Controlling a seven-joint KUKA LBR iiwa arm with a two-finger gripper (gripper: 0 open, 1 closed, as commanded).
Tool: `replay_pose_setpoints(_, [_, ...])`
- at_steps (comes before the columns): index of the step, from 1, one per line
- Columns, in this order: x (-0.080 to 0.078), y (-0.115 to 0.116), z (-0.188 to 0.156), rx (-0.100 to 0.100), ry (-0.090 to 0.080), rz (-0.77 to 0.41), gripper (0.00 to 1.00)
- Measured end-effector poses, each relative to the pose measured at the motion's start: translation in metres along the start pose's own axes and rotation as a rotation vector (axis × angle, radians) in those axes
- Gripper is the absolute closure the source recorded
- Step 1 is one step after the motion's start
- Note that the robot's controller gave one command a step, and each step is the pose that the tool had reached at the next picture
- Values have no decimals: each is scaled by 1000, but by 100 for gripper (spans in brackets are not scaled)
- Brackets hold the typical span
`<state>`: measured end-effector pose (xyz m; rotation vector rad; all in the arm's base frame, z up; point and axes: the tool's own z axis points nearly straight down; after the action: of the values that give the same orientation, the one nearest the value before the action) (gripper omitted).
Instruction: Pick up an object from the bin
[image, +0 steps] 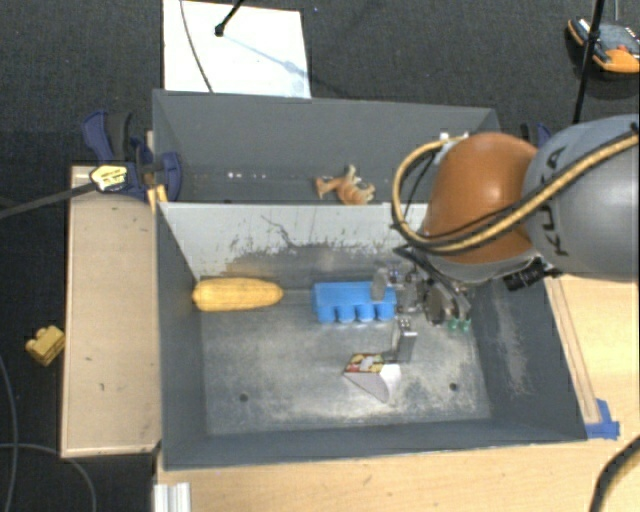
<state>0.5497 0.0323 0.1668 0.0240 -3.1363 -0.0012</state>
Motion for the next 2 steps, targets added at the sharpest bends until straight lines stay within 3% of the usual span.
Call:
replay_pose_setpoints(1, [0, 0, -2, 0, -2, 0, 0])
replay_pose_setpoints(2, [0, -1, -3, 1, -7, -113, 0])
